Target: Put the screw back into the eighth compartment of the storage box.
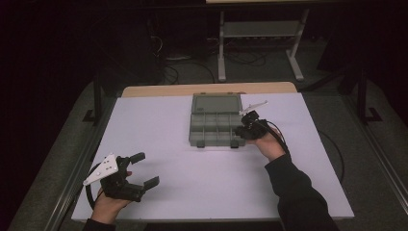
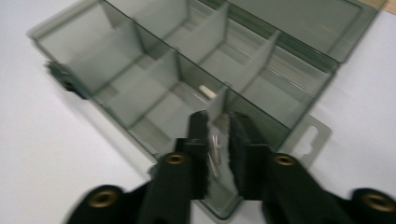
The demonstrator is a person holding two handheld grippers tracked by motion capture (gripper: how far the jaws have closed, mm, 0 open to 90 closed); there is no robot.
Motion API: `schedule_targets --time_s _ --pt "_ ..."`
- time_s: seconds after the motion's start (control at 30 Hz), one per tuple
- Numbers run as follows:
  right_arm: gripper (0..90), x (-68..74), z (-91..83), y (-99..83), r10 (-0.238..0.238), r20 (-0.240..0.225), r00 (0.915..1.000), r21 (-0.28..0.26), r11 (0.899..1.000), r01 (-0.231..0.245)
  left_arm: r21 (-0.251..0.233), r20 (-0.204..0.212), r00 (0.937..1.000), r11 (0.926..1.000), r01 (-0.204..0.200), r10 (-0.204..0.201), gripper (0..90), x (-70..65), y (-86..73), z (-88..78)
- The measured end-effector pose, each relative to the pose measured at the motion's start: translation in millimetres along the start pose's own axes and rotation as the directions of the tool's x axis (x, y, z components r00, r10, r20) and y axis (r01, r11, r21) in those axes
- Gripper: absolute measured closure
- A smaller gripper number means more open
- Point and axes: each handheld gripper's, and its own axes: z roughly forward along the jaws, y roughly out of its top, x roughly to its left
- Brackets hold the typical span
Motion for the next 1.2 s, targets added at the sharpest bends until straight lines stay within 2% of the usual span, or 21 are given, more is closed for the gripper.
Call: schedule_targets --time_s 0.07,0.1,0.13,0.17,0.2,0.23,0.3,0.37,0.4,0.47,0.5,0.7,0.73,0.83,1.0,1.03,1.2 --pt "58.2 1.3 -4.8 1.4 -0.017 0.012 0.9998 -0.037 0.999 0.018 0.0 0.003 1.0 1.0 -0.001 0.001 0.0 0.1 -0.2 0.4" --pt "58.2 1.3 -4.8 1.4 -0.017 0.012 0.9998 -0.037 0.999 0.018 0.0 0.003 1.0 1.0 -0.001 0.001 0.0 0.1 -0.2 0.4" --pt "48.7 2.2 -7.9 1.2 -0.008 0.011 0.9999 -0.048 0.999 0.008 0.0 0.003 1.0 1.0 -0.001 0.001 0.0 0.0 -0.2 0.4" --pt "48.7 2.9 -9.0 0.8 0.002 0.011 0.9999 -0.044 0.999 -0.002 0.003 0.001 1.0 1.0 -0.003 0.003 0.0 0.0 0.1 0.0" --pt "39.4 2.9 -9.8 0.5 0.006 0.007 1.0 -0.048 0.999 -0.006 -0.001 -0.001 1.0 1.0 0.002 -0.002 0.0 -0.4 0.1 -0.2" --pt "39.4 2.9 -9.8 0.5 0.006 0.007 1.0 -0.048 0.999 -0.006 -0.001 -0.001 1.0 1.0 0.002 -0.002 0.0 -0.4 0.1 -0.2" --pt "30.1 2.2 -12.6 0.1 0.013 -0.006 0.9999 -0.07 0.997 -0.013 -0.001 -0.001 1.0 1.0 0.003 -0.003 0.0 -0.4 0.1 -0.6" --pt "19.8 2.2 -15.6 0.0 0.041 -0.03 0.9987 -0.082 0.996 -0.043 0.0 -0.001 1.0 1.0 0.003 -0.003 0.0 -0.3 0.0 -0.7" --pt "11.2 2.7 -18.7 -1.4 0.039 -0.043 0.9983 -0.105 0.993 -0.044 0.003 -0.001 1.0 1.0 0.002 -0.002 0.0 -0.1 0.0 -1.0" --pt "10.9 3.6 -20.3 -2.5 0.039 -0.034 0.9987 -0.12 0.992 -0.043 0.003 0.0 1.0 1.0 0.004 -0.004 0.0 -0.2 0.0 -1.1" --pt "6.1 4.6 -24.5 -5.5 0.045 -0.04 0.9982 -0.145 0.988 -0.051 0.003 -0.001 1.0 1.0 0.002 -0.002 0.0 0.0 0.0 -1.5" --pt "3.6 5.6 -38.7 -14.1 0.042 -0.055 0.9976 -0.2 0.978 -0.052 0.004 -0.004 1.0 1.0 -0.002 0.002 0.0 0.2 0.3 -1.9" --pt "3.5 5.0 -42.0 -16.9 0.031 -0.055 0.998 -0.215 0.976 -0.042 0.004 -0.004 1.0 1.0 0.002 -0.002 0.0 0.0 0.2 -1.8" --pt "3.5 5.2 -49.0 -23.7 0.038 -0.069 0.9969 -0.234 0.971 -0.053 0.002 -0.004 1.0 1.0 0.003 -0.003 0.0 0.0 0.2 -1.8" --pt "4.1 6.5 -60.8 -35.4 0.02 -0.054 0.9983 -0.282 0.959 -0.034 -0.001 -0.003 1.0 1.0 0.005 -0.005 0.0 0.3 0.1 -1.7" --pt "4.1 6.7 -63.1 -37.6 0.02 -0.057 0.9982 -0.288 0.957 -0.035 0.007 -0.003 1.0 1.0 -0.005 0.005 0.0 1.0 0.2 -2.4" --pt "4.0 8.5 -74.0 -50.5 0.012 -0.065 0.9978 -0.318 0.948 -0.032 0.006 -0.003 1.0 1.0 -0.002 0.002 0.0 0.8 0.0 -2.3"
